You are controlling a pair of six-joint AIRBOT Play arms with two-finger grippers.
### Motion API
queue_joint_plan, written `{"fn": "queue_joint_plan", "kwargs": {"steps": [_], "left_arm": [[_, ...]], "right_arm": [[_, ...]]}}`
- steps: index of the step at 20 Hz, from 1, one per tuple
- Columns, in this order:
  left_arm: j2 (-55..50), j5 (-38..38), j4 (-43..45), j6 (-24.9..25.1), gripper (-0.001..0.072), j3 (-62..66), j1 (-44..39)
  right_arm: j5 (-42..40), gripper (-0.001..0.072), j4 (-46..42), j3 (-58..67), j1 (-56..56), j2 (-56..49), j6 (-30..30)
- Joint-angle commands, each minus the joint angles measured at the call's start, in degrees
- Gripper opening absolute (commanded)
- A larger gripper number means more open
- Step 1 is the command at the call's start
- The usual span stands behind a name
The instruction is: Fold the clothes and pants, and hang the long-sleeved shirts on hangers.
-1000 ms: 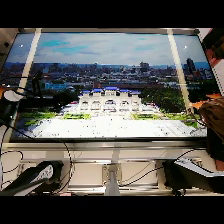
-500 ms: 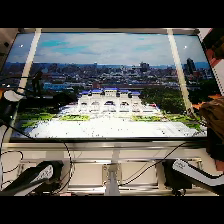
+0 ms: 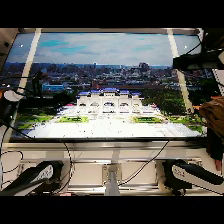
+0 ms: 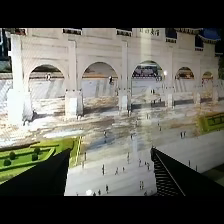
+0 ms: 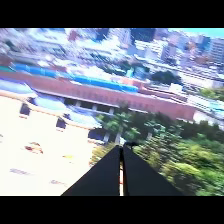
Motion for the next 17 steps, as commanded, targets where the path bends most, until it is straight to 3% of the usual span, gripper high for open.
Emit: {"fn": "queue_joint_plan", "kwargs": {"steps": [1, 7, 17], "left_arm": [[0.0, 0.0, 0.0, 0.0, 0.0559, 0.0, 0.1], [0.0, 0.0, 0.0, 0.0, 0.0559, 0.0, 0.1], [0.0, 0.0, 0.0, 0.0, 0.0559, 0.0, 0.1]], "right_arm": [[2.8, 0.0016, -12.9, 0.0, 4.0, -2.5, -1.2], [4.1, 0.0017, -8.1, 0.0, 3.6, -3.6, -1.2], [4.1, 0.0017, -7.9, 0.0, 3.6, -3.6, -1.2]]}}
